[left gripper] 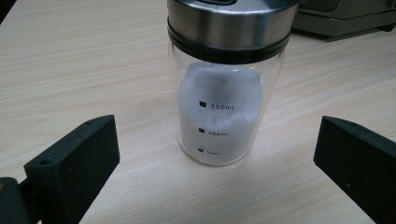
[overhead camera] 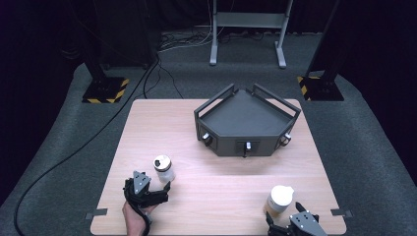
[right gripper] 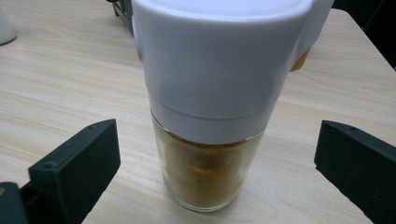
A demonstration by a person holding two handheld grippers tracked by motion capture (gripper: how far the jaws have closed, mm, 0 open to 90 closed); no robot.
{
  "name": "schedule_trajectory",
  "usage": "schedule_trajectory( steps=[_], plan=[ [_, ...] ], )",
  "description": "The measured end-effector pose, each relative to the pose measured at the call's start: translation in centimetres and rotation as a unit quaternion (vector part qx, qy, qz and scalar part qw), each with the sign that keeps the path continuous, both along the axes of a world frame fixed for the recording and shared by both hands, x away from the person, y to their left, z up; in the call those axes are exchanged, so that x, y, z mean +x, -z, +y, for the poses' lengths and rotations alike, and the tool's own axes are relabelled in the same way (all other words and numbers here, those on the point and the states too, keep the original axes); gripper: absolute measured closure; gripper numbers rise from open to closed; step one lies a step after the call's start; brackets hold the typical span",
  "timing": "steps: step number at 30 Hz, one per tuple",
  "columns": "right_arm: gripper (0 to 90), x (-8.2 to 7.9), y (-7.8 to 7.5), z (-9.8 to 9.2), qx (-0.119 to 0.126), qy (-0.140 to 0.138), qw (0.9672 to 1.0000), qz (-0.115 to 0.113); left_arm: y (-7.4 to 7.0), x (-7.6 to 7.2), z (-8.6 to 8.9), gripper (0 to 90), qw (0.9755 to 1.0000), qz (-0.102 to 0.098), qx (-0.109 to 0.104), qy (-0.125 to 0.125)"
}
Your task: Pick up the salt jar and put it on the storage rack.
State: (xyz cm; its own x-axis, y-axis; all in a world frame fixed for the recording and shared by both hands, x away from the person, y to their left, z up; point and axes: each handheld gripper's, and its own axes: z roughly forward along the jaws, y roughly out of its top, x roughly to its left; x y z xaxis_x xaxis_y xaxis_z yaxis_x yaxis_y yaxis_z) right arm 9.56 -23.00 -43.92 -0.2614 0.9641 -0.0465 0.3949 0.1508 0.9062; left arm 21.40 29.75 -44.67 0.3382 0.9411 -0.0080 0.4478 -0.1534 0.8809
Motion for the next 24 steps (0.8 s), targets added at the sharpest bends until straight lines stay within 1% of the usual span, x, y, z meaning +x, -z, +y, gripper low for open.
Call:
schedule_trajectory(
  steps=[12,20,24],
  plan=[
    [0.0,0.1,-0.1,0.1,0.000,-0.003,1.0000,-0.001,0.0,0.7,-0.2,0.2,1.0000,0.006,0.005,-0.003],
    [0.0,0.1,-0.1,0.0,0.002,-0.003,1.0000,-0.002,0.0,1.7,-0.6,0.2,0.9998,0.012,0.012,-0.005],
    [0.0,0.1,-0.1,0.0,0.002,-0.004,1.0000,-0.002,-0.1,2.5,-0.8,0.2,0.9997,0.016,0.016,-0.005]
  ],
)
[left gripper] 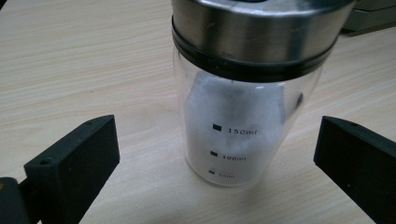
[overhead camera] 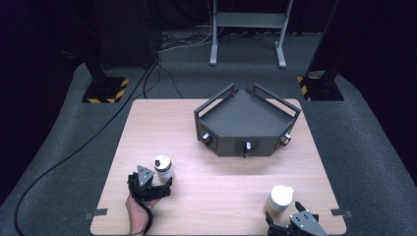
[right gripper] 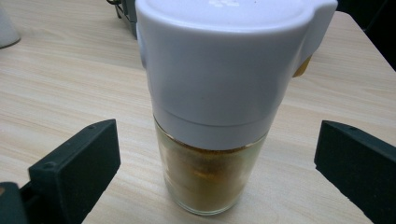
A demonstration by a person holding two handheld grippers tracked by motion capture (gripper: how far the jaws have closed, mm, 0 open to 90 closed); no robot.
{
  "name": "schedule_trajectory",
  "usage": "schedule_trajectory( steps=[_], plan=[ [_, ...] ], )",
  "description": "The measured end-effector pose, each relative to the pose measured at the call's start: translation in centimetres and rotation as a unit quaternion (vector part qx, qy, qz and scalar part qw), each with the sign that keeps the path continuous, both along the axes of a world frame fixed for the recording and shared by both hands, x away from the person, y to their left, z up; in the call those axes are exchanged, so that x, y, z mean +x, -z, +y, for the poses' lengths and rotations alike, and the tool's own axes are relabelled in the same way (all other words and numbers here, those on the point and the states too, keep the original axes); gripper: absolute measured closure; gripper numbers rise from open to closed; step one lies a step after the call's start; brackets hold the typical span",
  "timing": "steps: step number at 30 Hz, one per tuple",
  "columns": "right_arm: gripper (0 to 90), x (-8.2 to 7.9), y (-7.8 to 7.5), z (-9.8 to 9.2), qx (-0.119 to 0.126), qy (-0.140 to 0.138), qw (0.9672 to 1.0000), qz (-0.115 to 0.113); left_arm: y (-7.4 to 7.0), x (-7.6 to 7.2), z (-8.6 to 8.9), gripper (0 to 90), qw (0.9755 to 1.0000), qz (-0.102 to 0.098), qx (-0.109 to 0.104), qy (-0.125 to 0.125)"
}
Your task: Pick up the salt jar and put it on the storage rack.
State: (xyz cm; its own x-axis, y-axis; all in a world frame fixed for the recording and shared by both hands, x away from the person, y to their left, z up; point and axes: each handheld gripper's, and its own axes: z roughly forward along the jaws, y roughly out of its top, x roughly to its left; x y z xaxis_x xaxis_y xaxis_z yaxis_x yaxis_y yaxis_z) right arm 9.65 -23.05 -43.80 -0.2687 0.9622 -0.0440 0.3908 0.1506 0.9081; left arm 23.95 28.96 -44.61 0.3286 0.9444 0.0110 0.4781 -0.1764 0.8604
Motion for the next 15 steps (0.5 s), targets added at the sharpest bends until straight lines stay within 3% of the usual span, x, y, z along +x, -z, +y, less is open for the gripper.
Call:
schedule_trajectory(
  steps=[15],
  plan=[
    [0.0,0.0,0.0,-0.1,-0.001,0.000,1.0000,0.000,-0.2,2.1,-0.9,0.2,0.9999,0.009,0.006,0.010]
  ],
)
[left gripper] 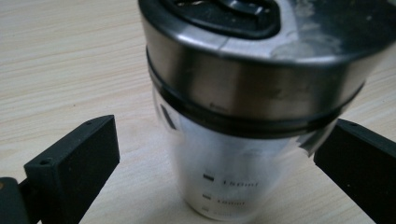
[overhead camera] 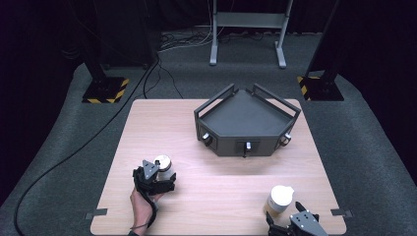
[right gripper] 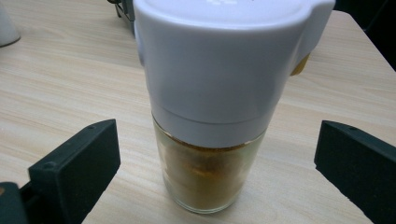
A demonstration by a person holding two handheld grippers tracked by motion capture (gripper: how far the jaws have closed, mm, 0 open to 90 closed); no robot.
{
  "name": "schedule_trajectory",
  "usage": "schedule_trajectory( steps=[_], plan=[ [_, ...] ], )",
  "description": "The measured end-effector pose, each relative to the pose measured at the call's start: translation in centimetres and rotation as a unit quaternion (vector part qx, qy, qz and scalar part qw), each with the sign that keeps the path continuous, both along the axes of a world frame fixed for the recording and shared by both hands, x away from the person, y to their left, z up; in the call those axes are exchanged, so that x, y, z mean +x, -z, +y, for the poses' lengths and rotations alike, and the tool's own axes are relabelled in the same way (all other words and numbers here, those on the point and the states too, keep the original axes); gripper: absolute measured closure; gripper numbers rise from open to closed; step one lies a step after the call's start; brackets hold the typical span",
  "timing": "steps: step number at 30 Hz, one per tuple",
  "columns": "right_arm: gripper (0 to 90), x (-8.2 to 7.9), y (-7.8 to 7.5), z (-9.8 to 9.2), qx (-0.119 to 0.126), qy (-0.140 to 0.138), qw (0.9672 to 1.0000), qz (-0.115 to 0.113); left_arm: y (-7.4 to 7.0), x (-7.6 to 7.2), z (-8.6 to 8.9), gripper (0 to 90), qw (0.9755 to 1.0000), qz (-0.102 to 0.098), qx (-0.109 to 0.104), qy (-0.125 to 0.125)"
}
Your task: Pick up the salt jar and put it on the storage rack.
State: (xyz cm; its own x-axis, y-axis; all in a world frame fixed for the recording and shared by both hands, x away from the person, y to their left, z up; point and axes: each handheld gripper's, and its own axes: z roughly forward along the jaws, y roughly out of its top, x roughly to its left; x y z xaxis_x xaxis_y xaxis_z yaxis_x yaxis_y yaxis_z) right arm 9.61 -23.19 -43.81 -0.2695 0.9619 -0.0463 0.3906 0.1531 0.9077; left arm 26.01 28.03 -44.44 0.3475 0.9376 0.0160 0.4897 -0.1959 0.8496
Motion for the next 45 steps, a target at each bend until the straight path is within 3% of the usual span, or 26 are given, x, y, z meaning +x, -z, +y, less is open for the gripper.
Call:
schedule_trajectory(
  steps=[12,14,21,34,45],
  plan=[
    [0.0,0.0,0.0,-0.1,0.000,0.002,1.0000,0.002,0.1,1.2,-0.5,0.2,1.0000,0.008,-0.001,0.005],
    [0.0,0.0,0.0,0.0,-0.001,0.002,1.0000,0.002,-0.1,1.6,-0.4,0.8,0.9997,0.015,0.003,0.017],
    [0.0,0.0,0.0,-0.1,-0.001,0.001,1.0000,0.003,0.1,2.0,0.0,14.7,0.9993,0.022,-0.007,0.030],
    [0.0,0.0,0.0,-0.2,-0.001,0.001,1.0000,0.006,0.7,1.4,0.4,30.5,0.9996,0.008,-0.012,0.024],
    [0.0,0.0,0.0,-0.1,-0.001,0.001,1.0000,0.007,0.8,1.4,0.6,31.5,0.9995,0.005,-0.011,0.029]
  ],
)
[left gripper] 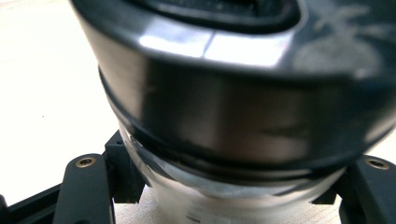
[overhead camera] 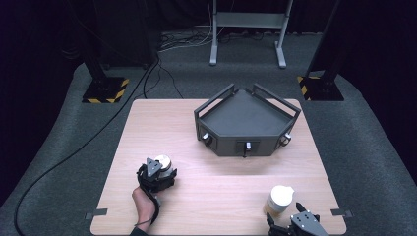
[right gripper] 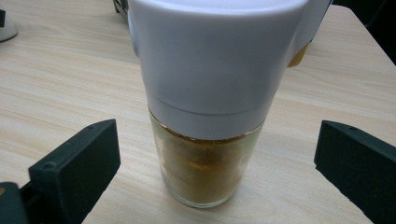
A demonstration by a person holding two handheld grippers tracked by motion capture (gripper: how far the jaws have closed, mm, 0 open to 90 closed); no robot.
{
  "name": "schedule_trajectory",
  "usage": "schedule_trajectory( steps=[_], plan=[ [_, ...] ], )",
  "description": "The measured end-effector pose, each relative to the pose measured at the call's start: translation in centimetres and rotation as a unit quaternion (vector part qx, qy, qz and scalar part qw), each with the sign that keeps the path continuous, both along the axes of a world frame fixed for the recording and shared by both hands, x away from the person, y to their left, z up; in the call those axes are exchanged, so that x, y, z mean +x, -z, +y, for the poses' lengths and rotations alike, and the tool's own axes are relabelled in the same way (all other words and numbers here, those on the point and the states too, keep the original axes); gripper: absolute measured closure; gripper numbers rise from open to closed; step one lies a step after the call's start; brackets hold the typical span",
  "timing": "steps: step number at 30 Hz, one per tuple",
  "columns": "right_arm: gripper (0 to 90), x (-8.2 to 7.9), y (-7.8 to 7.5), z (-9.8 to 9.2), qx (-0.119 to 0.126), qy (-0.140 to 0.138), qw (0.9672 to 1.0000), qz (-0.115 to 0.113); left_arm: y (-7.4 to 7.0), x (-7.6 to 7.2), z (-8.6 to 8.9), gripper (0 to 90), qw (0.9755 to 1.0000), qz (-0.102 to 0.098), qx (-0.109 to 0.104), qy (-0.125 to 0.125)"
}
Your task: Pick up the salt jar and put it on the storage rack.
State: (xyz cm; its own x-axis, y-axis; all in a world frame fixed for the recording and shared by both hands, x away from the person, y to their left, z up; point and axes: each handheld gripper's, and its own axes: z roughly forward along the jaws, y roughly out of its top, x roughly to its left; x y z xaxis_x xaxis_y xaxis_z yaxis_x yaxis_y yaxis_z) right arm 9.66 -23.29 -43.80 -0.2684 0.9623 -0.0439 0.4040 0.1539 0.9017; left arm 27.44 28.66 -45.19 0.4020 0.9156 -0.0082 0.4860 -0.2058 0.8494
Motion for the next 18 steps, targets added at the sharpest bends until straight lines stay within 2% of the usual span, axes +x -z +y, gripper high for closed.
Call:
schedule_trajectory(
  steps=[18],
  plan=[
    [0.0,0.03,-0.16,-0.08,-0.001,0.001,1.0000,0.000,-0.48,0.18,-0.24,31.8,1.0000,0.000,-0.003,0.006]
  ],
)
